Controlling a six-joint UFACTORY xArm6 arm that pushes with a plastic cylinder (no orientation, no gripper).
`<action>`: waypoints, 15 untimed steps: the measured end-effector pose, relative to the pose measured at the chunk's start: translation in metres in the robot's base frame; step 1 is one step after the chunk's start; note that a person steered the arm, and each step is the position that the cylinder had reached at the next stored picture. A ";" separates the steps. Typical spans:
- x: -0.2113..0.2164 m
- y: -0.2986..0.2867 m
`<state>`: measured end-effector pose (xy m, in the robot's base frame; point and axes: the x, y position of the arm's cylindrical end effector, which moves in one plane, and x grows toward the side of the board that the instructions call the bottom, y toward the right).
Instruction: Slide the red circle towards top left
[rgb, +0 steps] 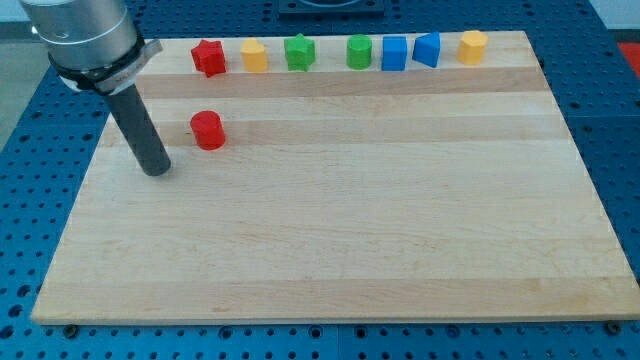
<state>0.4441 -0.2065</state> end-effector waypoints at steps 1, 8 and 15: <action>0.000 0.026; -0.051 0.024; -0.076 -0.025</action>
<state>0.3681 -0.2313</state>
